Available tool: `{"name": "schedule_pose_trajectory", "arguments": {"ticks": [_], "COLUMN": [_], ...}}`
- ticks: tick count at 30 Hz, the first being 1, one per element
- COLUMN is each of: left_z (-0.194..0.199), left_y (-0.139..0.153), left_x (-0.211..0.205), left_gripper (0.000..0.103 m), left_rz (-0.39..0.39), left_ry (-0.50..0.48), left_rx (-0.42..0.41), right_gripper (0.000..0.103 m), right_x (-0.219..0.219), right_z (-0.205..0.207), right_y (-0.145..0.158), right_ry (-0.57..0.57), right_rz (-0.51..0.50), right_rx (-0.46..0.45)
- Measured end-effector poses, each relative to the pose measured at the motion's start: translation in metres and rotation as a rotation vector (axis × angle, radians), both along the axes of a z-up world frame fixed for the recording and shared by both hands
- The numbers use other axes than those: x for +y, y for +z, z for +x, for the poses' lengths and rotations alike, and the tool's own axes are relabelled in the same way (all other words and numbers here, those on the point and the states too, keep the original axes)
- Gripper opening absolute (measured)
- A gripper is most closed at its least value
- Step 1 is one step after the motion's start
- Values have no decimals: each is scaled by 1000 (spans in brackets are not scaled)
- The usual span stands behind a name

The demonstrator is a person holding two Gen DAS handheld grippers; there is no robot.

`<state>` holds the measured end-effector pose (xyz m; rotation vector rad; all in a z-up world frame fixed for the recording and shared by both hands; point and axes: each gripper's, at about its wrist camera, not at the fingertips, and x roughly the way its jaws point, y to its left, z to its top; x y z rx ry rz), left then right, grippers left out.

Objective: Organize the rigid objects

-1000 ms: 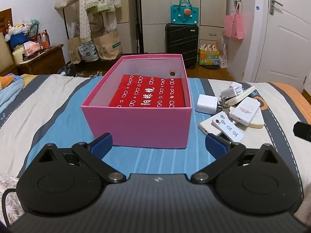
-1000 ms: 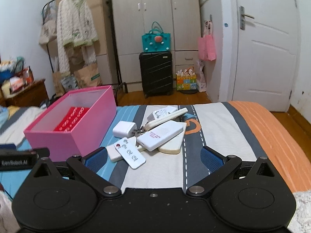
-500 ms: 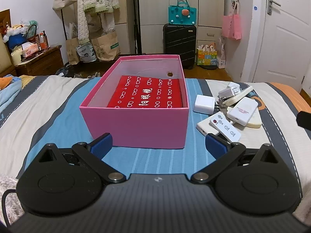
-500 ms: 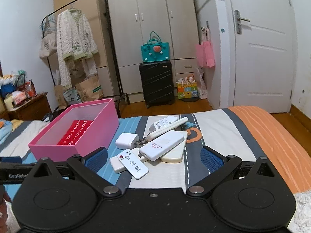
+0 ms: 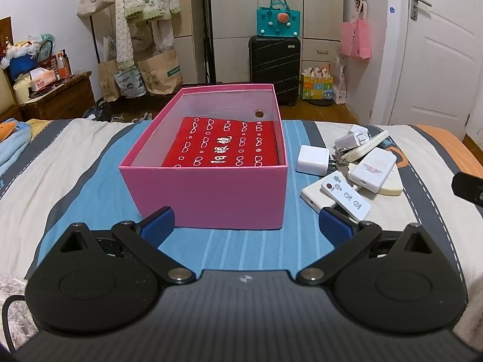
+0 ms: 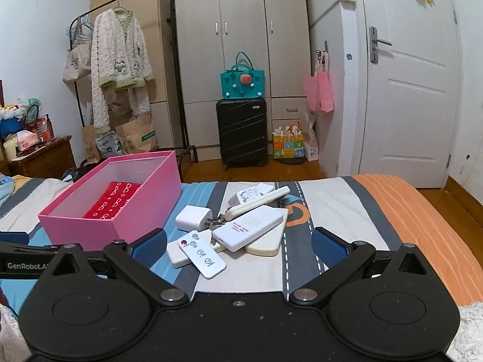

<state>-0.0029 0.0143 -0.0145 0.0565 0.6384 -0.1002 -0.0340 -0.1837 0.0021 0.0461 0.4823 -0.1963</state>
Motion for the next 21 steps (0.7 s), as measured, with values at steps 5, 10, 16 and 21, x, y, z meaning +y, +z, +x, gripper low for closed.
{"name": "schedule_pose_trajectory", "arguments": {"ticks": [5,10,16,21], "left_z": [2,8,18,31], "left_y": [2,19,57,99], "left_x": [-3,-9,-10,-1], "left_gripper": [103,103,103,103], "left_rz": [10,56,38,52], "left_ry": [-6,-20,-153,-191], "left_rx": [40,88,109,69], "right_gripper": [103,103,103,103], "right_x": [2,-5,-22,-37], "right_z": [-7,-8,32,79], "right_y": [6,28,76,101], "right_ry": [26,74,207,204], "right_rz": [0,59,155,259], "right_rx": [-53,-155,-66,3]}}
